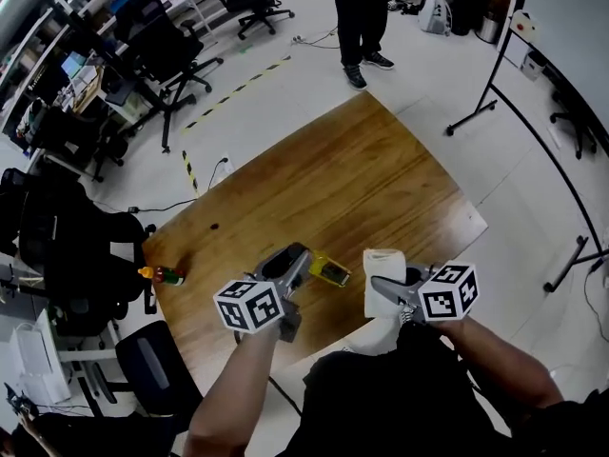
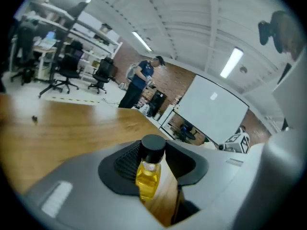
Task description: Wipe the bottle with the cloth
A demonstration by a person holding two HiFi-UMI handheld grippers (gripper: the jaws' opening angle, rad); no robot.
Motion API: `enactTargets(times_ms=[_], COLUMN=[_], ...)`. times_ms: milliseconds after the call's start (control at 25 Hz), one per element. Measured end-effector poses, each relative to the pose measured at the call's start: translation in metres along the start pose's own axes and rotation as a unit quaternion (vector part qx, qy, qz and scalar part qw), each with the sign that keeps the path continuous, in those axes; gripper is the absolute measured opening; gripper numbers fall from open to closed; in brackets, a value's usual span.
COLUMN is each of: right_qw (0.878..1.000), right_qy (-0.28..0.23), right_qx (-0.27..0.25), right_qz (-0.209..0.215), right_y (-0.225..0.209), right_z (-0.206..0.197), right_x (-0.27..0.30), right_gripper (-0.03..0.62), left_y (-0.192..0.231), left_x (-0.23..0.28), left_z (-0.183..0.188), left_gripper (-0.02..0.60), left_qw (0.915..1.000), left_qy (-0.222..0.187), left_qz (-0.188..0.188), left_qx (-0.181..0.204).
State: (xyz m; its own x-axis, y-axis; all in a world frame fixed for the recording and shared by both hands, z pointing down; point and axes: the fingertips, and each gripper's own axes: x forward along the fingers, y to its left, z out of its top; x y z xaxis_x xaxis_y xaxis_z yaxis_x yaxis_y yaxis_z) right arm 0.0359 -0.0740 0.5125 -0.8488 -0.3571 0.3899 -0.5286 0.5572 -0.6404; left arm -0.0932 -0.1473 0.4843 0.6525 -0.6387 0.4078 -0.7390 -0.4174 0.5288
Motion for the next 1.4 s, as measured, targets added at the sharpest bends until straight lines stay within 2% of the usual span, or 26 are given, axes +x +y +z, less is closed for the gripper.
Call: enactTargets(times_ms=[80, 160, 320, 400, 520, 680, 880, 1080, 1400], right_qw=[1.0, 0.999, 0.995, 0.993, 0.991, 0.993, 0.993, 0.995, 0.995], right_qy=[0.0, -0.004, -0.001, 0.007, 0.021, 0.035, 0.046, 0.055, 0.085], right_qx=[0.005, 0.023, 0.066, 0.055, 0.022, 0.045, 0.045, 0.048, 0.043], right_qz=[0.02, 0.043, 0.08, 0.107, 0.128, 0.099, 0.095, 0.062, 0.007], right_y=[0.006, 0.013, 0.03, 0.047, 0.069, 0.065, 0.059, 0.036, -0.015], right_z=[0.005, 0.011, 0.014, 0.014, 0.013, 0.007, 0.007, -0.001, -0.028], right_x=[0.014, 0.031, 0.072, 0.095, 0.124, 0.146, 0.149, 0.138, 0.118], right_gripper=[0.074, 0.074, 0.074, 0.074, 0.074, 0.074, 0.074, 0.074, 0.074], left_y=[0.016, 0.029, 0.045, 0.049, 0.049, 0.057, 0.062, 0.062, 0.061], left_x=[-0.013, -0.027, -0.05, -0.056, -0.058, -0.061, -0.061, -0.06, -0.06], left_z=[-0.009, -0.017, -0.031, -0.035, -0.038, -0.041, -0.039, -0.037, -0.035], left_gripper=[0.176, 0.175, 0.173, 0.173, 0.173, 0.172, 0.172, 0.172, 0.172], left_qw=[0.9966, 0.9893, 0.9734, 0.9685, 0.9665, 0.9657, 0.9678, 0.9688, 0.9677], left_qy=[-0.034, -0.073, -0.128, -0.139, -0.14, -0.131, -0.131, -0.13, -0.129], left_qz=[0.029, 0.049, 0.08, 0.089, 0.096, 0.104, 0.1, 0.098, 0.118], left_qx=[-0.069, -0.116, -0.172, -0.186, -0.193, -0.199, -0.19, -0.187, -0.182])
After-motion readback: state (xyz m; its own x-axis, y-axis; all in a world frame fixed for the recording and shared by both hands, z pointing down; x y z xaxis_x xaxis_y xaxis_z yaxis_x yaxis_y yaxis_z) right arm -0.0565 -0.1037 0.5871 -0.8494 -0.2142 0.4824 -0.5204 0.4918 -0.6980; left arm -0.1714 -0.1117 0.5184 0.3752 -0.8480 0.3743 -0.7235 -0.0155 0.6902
